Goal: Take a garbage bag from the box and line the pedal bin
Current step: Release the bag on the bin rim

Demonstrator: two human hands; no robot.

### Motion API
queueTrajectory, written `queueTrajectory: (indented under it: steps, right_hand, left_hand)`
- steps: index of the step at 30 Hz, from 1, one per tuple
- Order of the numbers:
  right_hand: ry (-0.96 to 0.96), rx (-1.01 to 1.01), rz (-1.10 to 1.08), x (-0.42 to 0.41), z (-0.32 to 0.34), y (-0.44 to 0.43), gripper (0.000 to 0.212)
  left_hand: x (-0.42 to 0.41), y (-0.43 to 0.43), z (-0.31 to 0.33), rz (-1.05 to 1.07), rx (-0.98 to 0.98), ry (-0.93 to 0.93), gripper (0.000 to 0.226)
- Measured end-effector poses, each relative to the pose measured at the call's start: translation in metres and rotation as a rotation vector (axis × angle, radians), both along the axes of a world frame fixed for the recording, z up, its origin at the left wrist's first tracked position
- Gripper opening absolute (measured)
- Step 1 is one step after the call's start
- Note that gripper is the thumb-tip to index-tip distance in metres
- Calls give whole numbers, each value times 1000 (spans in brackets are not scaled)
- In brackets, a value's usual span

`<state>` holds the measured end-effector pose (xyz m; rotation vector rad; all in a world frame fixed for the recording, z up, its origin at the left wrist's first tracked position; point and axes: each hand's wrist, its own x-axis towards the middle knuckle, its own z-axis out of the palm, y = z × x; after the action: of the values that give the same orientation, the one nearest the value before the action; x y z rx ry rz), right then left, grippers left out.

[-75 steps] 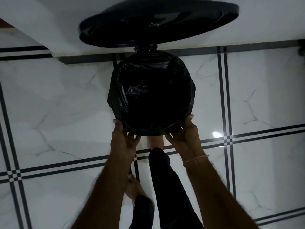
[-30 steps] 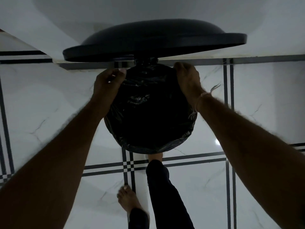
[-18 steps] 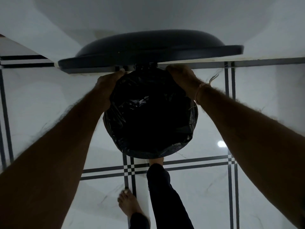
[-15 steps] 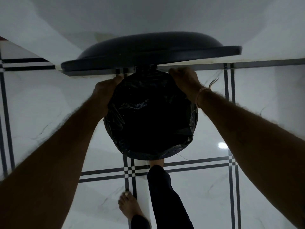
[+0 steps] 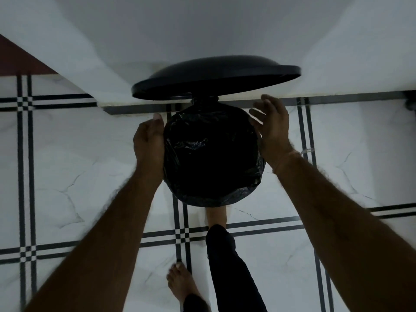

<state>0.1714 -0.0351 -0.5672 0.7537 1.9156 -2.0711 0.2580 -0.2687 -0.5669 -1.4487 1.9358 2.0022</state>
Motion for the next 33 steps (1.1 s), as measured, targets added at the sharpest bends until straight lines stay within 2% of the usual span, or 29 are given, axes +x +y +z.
queueTrajectory:
  steps: [2,4,6,8,10,13,15,17,20,22,26,29,33]
  right_hand:
    - [-122,-306,-154,7,23,2,43]
    - [-134,-446,-206,13,45,4,55]
    - [-80,-468,-188,13,69,4,65]
    - [-33,-419,-106,10,93,3,69]
    - [-8,-339,-29,10,113,-1,65]
    - [65,-132,13,23,123,0,35]
    - [119,71,71,41,117,4,32]
    - [156,275,176,61,104,9,30]
    - [169,496,337,88,72,16,45]
    - [132,579,425,104,48,19,58]
    - [82,677,599,129,10,20,74]
    - [61,751,675,132,-7,20,87]
    - [-14,832,783,127,-4,21,92]
  left_hand:
    - [6,7,23,78,98,58,19]
    - [11,8,47,138,186,113,26]
    - [11,6,70,166,252,203,46]
    - [9,2,93,117,313,282,56]
    - [8,1,108,47,347,307,58]
    - [23,2,122,-18,279,247,45]
    - [42,3,119,-102,172,201,29]
    - [63,5,107,-200,76,170,35]
    - [93,13,76,-312,-67,75,69]
    - [109,21,54,-351,-146,5,81]
    - [124,37,18,-397,-319,-102,94]
    - [122,46,0,-444,-410,-170,95]
    - [117,48,-5,-531,-420,-261,98]
